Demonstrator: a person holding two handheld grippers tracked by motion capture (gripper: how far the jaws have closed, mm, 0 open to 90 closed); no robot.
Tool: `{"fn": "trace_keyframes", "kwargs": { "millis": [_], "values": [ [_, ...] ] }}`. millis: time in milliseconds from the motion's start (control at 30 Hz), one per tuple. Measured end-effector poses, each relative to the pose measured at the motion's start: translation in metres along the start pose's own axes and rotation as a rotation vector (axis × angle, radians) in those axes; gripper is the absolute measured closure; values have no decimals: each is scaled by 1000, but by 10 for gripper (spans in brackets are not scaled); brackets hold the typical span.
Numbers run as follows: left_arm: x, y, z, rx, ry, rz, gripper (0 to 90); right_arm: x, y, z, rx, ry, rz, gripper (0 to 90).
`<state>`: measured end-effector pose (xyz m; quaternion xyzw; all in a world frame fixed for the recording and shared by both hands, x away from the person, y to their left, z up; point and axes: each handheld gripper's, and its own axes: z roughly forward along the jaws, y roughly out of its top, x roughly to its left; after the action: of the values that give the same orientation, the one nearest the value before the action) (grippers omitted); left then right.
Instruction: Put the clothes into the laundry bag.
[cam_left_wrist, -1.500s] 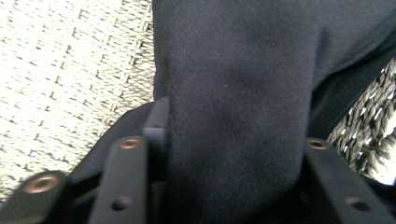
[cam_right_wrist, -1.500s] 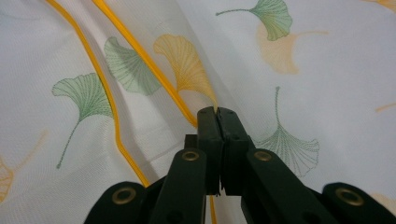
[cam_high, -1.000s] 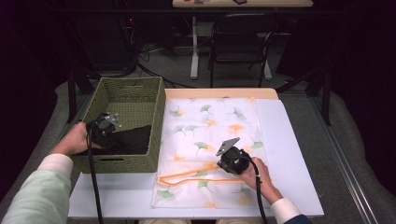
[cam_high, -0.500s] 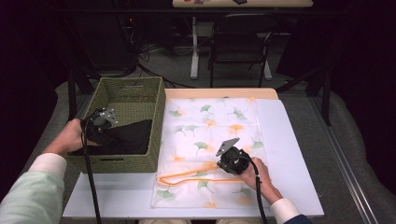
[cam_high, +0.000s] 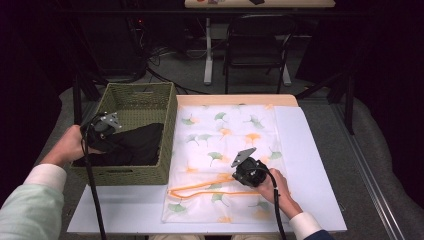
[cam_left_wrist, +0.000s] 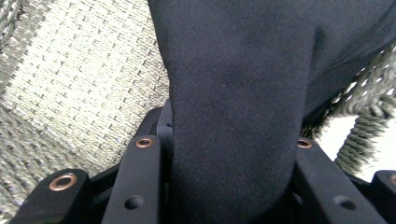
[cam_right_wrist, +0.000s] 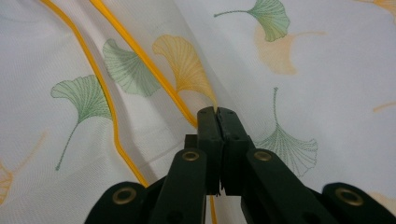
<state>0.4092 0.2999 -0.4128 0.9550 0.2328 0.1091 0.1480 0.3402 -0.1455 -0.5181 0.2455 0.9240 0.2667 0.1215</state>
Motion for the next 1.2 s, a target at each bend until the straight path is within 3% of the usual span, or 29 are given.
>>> {"fn": "trace_keyframes", "kwargs": {
  "millis": [367, 567, 900, 967, 1000, 1133, 1200],
  "values": [
    [-4, 1, -20, -26, 18, -9, 640, 0, 0, 0, 1, 1, 3, 890],
    [-4, 0, -31, -55, 22, -36, 641, 1, 0, -1, 1, 0, 2, 891],
    [-7, 5, -50, -55, 41, -48, 641, 0, 0, -1, -5, 7, 0, 891],
    [-8, 6, -54, -79, 33, -59, 641, 1, -1, 0, 5, 9, 34, 891],
    [-8, 6, -56, -84, 31, -60, 641, 0, 0, 1, 0, 8, 12, 891],
    [-12, 7, -63, -94, 32, -74, 641, 2, -1, 0, 6, 4, 34, 893],
    [-14, 9, -66, -97, 33, -85, 641, 1, 0, 1, -3, 5, 12, 893]
  ]
}}
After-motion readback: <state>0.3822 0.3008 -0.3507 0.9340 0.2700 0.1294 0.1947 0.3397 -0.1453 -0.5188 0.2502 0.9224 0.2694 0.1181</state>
